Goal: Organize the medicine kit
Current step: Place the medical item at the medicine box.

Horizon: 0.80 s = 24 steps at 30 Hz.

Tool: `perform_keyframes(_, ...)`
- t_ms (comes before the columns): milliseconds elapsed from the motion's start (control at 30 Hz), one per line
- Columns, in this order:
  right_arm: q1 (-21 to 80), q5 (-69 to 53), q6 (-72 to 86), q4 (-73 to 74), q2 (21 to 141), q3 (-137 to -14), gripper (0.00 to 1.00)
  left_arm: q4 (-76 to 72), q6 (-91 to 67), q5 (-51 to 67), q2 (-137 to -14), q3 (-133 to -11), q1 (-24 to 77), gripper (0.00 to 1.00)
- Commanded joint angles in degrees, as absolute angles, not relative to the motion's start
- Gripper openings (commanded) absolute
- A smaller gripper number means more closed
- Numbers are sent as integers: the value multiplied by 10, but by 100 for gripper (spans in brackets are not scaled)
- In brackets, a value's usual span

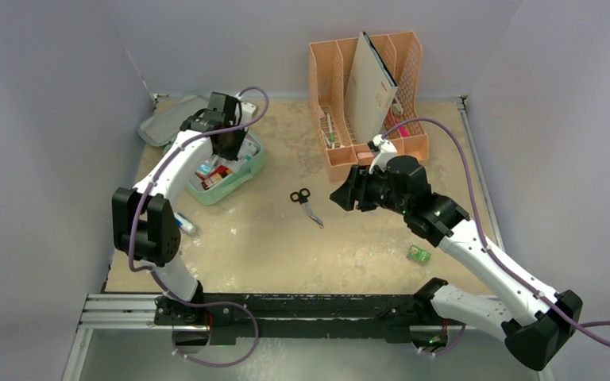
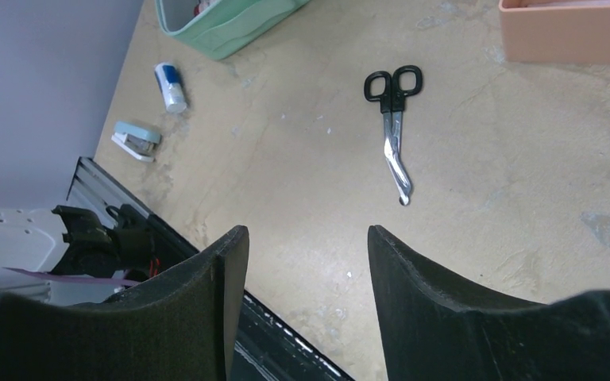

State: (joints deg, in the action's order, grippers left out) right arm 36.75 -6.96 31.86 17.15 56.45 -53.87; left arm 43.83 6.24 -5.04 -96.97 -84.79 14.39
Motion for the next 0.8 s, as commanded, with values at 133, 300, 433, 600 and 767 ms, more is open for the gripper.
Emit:
perform_keyframes(133,370,-45,295,202,548,-571,61,352,219,33,-988,-877,88,0)
perform_keyframes(300,370,-35,287,215,553,-585,61,329,269,75,-1015,-886,57,0)
perform_keyframes(433,370,-36,285,215,563,-599,62,308,301,104,-1039,-885,52,0)
perform_keyframes(600,370,-40,283,214,574,-612,63,296,308,97,-1075,-889,49,0)
perform_keyframes(767,370,-34,283,211,580,-612,63,305,300,88,-1111,-910,48,0)
